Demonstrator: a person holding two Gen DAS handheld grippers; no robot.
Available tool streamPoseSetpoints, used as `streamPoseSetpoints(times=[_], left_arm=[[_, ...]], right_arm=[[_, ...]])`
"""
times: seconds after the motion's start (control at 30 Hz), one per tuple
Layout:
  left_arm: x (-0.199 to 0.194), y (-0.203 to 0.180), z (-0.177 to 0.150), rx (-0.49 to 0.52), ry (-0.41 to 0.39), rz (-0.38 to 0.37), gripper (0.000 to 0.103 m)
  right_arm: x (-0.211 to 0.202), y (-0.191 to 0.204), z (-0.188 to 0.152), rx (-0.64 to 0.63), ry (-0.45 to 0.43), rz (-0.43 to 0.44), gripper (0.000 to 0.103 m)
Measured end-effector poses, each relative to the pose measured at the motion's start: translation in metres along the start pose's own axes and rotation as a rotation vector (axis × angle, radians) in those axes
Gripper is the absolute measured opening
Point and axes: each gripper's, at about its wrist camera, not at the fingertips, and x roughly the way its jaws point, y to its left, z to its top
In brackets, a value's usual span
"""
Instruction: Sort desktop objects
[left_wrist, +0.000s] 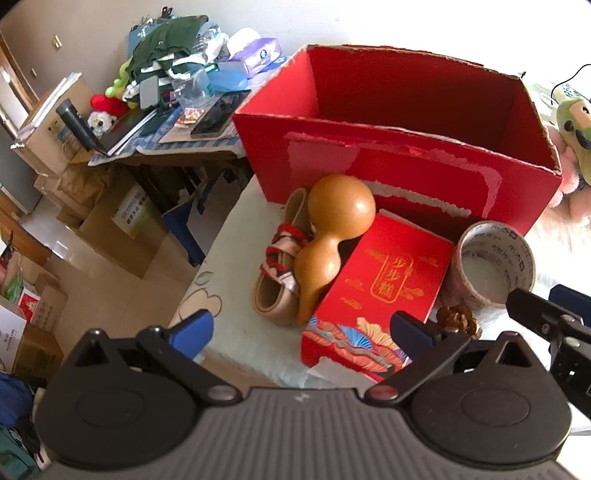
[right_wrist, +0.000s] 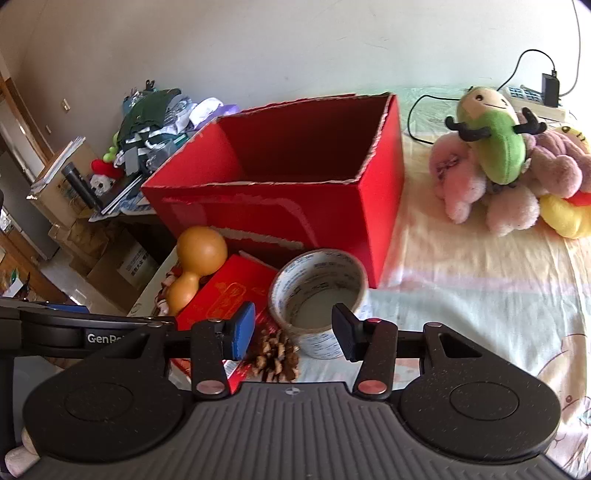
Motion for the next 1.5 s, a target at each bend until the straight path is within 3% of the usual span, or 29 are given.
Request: streamPoseSetpoints(times=[0.47,0.9,1.13,1.43,1.5], left_arm=[[0.003,-0.004,-0.001,0.065,-0.003,-0.056,0.102],[0.005,-0.029,0.000,0.179,-0.001,-0.151,0.101],[0.005,-0.043,0.006,0.223,-0.012,-0.182,0.100],[0.013,-0.054,0.019,0.254,0.004,-0.226,0.094],[0.015,-0.056,0.021,0.261,0.010,-0.243,0.087]], right_arm=[[-0.001,0.011,-0.002,0.017,-0.016,-0.051,0.051],[-0.006,-0.011,-0.008,0.105,-0.012,-0.115,0.050],[-0.007,-0.023,-0.007,0.149,-0.024,-0.120,0.044],[-0.002,-0.034,0.001,0.186,-0.031,-0.112,0.041],[0.000,-0.037,0.002,0.196,-0.031,-0.107,0.041]])
